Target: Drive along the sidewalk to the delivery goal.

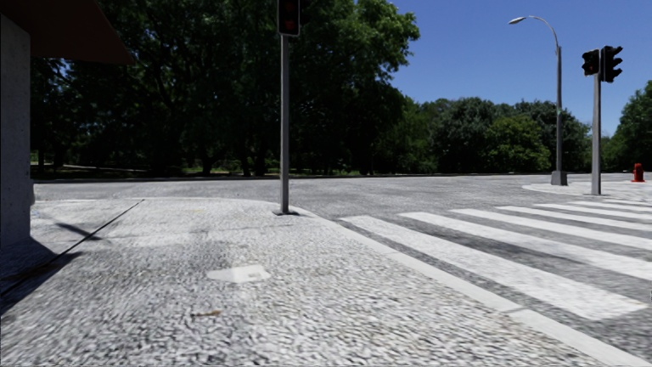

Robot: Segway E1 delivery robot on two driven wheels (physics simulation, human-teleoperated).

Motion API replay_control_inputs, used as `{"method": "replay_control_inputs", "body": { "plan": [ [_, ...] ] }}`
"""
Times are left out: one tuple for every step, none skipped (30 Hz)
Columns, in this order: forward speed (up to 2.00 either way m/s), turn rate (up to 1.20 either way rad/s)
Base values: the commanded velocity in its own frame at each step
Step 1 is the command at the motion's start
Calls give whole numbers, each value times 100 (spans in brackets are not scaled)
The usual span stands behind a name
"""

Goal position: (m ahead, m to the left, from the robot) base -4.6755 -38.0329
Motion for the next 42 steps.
{"method": "replay_control_inputs", "body": {
  "plan": [
    [200, -60],
    [200, -60],
    [200, -60],
    [200, -60],
    [200, -60],
    [200, -60],
    [200, -60],
    [200, -60],
    [200, -60],
    [200, -60],
    [200, -60],
    [200, -60],
    [200, -60],
    [200, -60],
    [200, -60],
    [194, -60],
    [182, -60],
    [182, -60],
    [174, -60],
    [167, -60],
    [163, -60],
    [157, -60],
    [157, -60],
    [154, -60],
    [151, -60],
    [147, -60],
    [147, -60],
    [145, -60],
    [145, -60],
    [143, -60],
    [143, -60],
    [143, -60],
    [143, -60],
    [143, -60],
    [143, -60],
    [143, -60],
    [143, -60],
    [143, -60],
    [143, -60],
    [143, -60],
    [143, -60],
    [142, -60]
  ]
}}
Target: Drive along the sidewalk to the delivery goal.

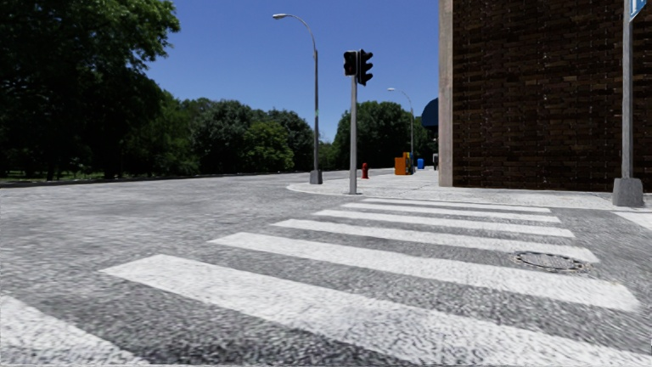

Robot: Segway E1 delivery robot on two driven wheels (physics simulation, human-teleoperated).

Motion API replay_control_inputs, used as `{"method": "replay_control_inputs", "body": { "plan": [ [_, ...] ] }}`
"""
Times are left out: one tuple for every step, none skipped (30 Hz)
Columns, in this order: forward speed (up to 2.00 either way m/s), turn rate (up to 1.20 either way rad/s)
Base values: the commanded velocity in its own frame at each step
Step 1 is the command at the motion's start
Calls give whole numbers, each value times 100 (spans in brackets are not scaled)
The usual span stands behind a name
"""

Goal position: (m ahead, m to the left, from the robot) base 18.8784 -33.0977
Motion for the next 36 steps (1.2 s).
{"method": "replay_control_inputs", "body": {
  "plan": [
    [142, -60],
    [142, -60],
    [142, -60],
    [142, -60],
    [142, -60],
    [141, -60],
    [141, -60],
    [136, -60],
    [132, -60],
    [128, -60],
    [127, -60],
    [127, -60],
    [125, -60],
    [125, -60],
    [125, -60],
    [125, -60],
    [125, -60],
    [125, -60],
    [127, -60],
    [200, -60],
    [200, -60],
    [200, -60],
    [200, -60],
    [200, -60],
    [200, -60],
    [200, -60],
    [200, -60],
    [200, -60],
    [200, -60],
    [200, -60],
    [200, -59],
    [200, -58],
    [200, -58],
    [200, -58],
    [200, -58],
    [200, -58]
  ]
}}
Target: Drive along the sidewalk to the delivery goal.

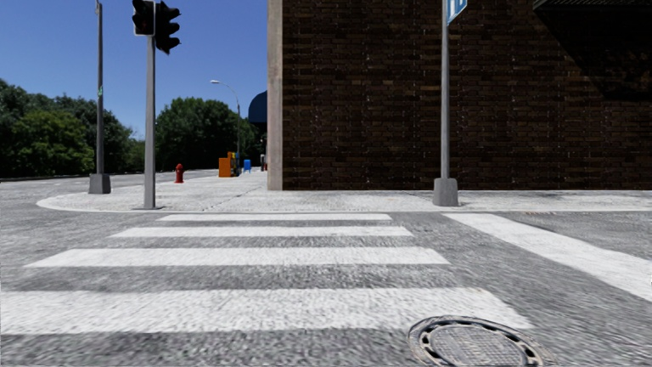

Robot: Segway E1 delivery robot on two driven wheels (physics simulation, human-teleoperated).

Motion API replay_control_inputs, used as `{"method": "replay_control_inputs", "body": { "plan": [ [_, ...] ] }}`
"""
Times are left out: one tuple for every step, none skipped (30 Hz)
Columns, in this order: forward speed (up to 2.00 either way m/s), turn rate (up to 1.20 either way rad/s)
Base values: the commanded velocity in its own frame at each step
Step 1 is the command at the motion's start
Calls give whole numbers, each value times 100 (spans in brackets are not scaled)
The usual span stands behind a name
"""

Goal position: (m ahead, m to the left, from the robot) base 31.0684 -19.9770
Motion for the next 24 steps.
{"method": "replay_control_inputs", "body": {
  "plan": [
    [200, -54],
    [200, -37],
    [200, -37],
    [200, 0],
    [200, 0],
    [200, 0],
    [200, 0],
    [200, 0],
    [200, 0],
    [200, 0],
    [200, 0],
    [200, 0],
    [200, 0],
    [200, 0],
    [200, 0],
    [200, 0],
    [200, 0],
    [200, 0],
    [200, 0],
    [200, 0],
    [200, 0],
    [200, 0],
    [200, 0],
    [200, 0]
  ]
}}
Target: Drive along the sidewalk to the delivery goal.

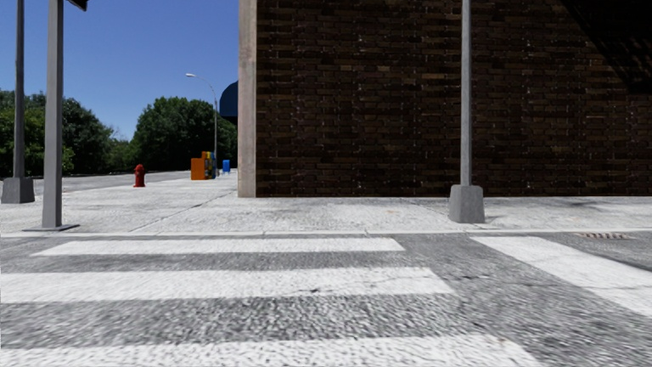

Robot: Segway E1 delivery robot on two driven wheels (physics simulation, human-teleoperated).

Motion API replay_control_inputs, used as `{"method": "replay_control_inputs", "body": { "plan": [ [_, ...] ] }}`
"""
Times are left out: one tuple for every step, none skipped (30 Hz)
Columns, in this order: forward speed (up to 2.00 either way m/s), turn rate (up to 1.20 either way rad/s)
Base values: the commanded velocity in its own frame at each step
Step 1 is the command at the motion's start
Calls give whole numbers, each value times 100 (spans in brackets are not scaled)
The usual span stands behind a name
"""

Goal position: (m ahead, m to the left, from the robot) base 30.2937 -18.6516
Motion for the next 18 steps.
{"method": "replay_control_inputs", "body": {
  "plan": [
    [200, 0],
    [200, 0],
    [200, 0],
    [200, 0],
    [200, 0],
    [200, 0],
    [200, 0],
    [200, 0],
    [200, 0],
    [200, 0],
    [200, 0],
    [200, 0],
    [200, 0],
    [200, 0],
    [200, 0],
    [200, 0],
    [200, 0],
    [200, 0]
  ]
}}
